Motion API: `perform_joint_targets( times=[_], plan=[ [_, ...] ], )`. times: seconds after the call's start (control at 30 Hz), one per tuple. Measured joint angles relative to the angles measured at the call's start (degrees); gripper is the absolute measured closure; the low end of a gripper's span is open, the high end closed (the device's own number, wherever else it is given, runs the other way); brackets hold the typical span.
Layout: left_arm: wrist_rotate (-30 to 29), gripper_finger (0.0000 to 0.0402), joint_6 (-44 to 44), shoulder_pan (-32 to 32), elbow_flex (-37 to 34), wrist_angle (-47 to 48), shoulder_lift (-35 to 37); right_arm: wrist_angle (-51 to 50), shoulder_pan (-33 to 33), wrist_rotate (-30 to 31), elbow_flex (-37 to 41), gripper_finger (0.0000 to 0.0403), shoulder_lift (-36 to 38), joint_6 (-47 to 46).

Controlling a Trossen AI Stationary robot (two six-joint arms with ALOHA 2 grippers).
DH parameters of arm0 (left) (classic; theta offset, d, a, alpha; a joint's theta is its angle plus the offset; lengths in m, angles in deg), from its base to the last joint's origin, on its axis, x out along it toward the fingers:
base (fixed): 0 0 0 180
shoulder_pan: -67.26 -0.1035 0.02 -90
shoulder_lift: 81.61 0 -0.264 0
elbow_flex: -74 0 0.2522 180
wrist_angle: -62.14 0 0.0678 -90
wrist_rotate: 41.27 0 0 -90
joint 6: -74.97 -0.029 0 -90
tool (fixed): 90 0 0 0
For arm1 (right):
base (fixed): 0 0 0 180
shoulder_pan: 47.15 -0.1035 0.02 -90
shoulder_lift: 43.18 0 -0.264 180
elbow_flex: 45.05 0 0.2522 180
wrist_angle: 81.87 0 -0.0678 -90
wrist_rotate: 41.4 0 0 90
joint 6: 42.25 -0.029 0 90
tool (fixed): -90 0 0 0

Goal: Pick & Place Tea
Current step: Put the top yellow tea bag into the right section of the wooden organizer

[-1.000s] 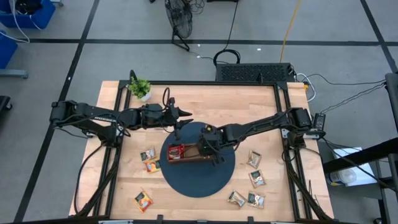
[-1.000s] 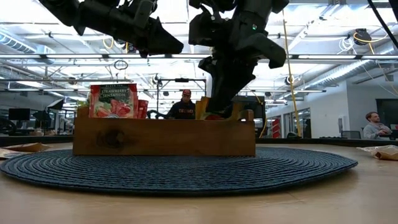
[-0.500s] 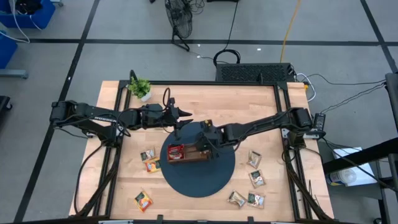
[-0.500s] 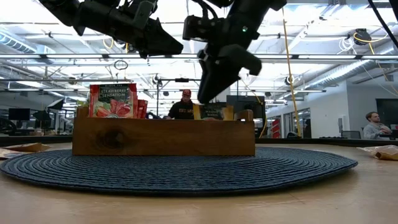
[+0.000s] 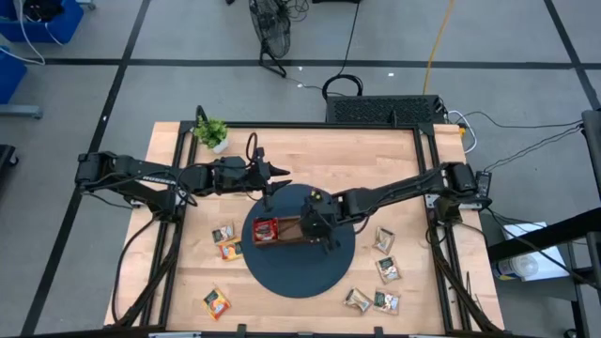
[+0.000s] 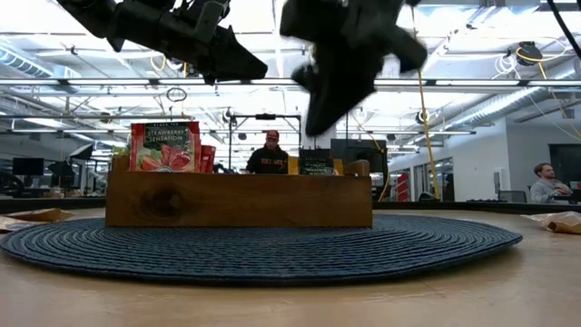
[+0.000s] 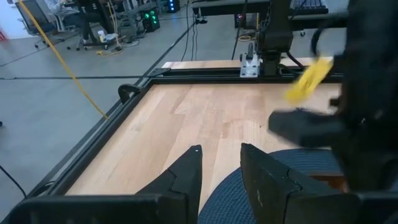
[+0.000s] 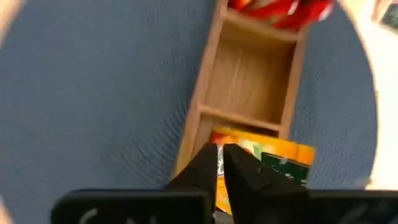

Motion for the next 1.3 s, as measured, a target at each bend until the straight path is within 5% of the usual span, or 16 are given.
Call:
perform_joint_targets(
  times=[0.57, 1.07, 1.3],
  plan=[
    [-0.7, 0.0286, 0.3, -0.7, 0.0, 0.0, 0.0, 1.0, 1.1, -2.9, 1.0, 0.0403, -7.4, 1.3],
    [-1.0, 0.0286, 2.1, -1.6, 0.0, 0.8, 0.0, 0.0, -1.5, 20.6, 1.1, 0.0403, -11.3, -4.9],
    [-1.0, 0.0286, 2.1, -1.6, 0.0, 1.9, 0.0, 0.7, -2.7, 20.7, 1.2, 0.0403, -10.8, -10.3]
  ],
)
